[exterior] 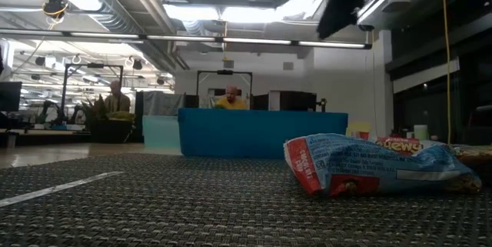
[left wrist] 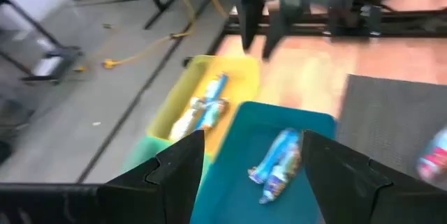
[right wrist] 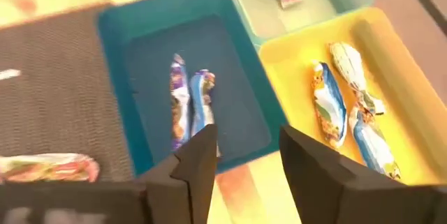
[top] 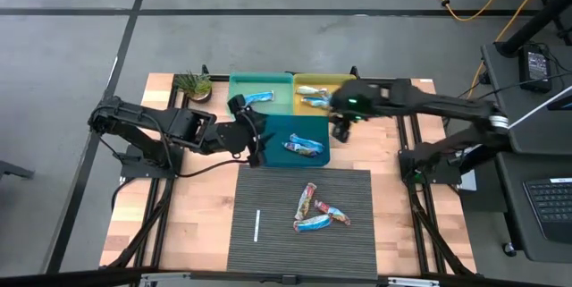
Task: Pick and place Granola Bars by type
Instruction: Put the red granola bar into the green bin
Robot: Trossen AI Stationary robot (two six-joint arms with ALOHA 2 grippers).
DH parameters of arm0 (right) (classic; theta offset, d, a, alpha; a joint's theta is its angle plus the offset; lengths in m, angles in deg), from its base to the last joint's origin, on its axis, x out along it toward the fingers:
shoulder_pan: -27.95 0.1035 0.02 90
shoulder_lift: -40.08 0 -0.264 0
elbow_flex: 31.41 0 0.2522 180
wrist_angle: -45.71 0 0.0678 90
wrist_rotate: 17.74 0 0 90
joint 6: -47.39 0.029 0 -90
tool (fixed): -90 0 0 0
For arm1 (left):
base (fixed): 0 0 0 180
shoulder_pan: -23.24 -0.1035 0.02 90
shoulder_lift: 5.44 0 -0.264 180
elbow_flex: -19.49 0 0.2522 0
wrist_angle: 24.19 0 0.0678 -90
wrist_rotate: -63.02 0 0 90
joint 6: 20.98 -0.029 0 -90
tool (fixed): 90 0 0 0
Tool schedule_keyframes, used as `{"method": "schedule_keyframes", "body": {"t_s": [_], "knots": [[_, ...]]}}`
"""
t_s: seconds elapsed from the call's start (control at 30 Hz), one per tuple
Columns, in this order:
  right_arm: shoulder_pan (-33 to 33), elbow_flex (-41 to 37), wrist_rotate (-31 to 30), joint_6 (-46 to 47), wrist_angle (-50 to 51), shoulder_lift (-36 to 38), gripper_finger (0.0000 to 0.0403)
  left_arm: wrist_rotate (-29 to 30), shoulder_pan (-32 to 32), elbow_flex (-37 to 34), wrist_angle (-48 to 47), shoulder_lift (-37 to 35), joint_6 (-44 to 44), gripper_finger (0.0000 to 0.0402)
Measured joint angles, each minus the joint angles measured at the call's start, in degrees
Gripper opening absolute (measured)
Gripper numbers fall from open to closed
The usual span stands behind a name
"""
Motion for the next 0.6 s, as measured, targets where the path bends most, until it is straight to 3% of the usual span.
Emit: {"method": "schedule_keyframes", "body": {"t_s": [0.3, 0.43, 0.6], "knots": [[9.6, -16.2, 1.5, 8.8, -11.3, 23.1, 0.014, -4.9, -0.2, -1.4, 1.0, -0.1, 0.3, 0.0228], [15.0, -19.5, 1.5, 12.0, -17.4, 28.0, 0.0122, -8.8, -0.2, -4.2, 2.3, 0.3, 1.1, 0.0228], [19.5, -19.9, -1.2, 8.1, -22.5, 28.9, 0.0102, -16.1, -0.2, -7.5, 8.8, 3.4, 2.6, 0.0228]]}}
